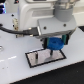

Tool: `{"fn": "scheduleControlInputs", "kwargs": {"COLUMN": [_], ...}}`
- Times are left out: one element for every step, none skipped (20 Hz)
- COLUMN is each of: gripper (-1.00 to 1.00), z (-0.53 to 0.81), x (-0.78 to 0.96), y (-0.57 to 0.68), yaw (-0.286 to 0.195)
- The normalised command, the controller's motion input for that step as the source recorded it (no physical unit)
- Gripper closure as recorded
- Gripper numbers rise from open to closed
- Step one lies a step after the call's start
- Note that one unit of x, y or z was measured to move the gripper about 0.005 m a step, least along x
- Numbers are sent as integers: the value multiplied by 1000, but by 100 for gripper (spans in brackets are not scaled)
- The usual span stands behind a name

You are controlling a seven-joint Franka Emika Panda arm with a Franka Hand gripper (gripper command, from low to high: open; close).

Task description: Insert the blue gear onto the right peg, followed by the red gear

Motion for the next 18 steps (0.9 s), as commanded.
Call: {"fn": "scheduleControlInputs", "kwargs": {"gripper": [100, 100, 100, 100, 100, 100, 100, 100, 100, 100, 100, 100, 100, 100, 100, 100, 100, 100], "z": [-41, -31, -50, -57, -86, -34, -88, 167, 71, -41, -19, 8, 8, 41, 11, 189, 369, 386], "x": [254, 252, 225, 223, 216, 210, 230, 200, 96, 81, 70, 37, 42, 46, 23, 51, 114, 134], "y": [-140, -110, -124, -93, -40, -25, -3, -3, 42, -12, -8, -5, -3, 2, 86, 109, 206, 143], "yaw": [0, 0, 0, 0, 0, 0, 0, 0, 0, 0, 0, 0, 0, 0, 0, 0, 0, 0]}}
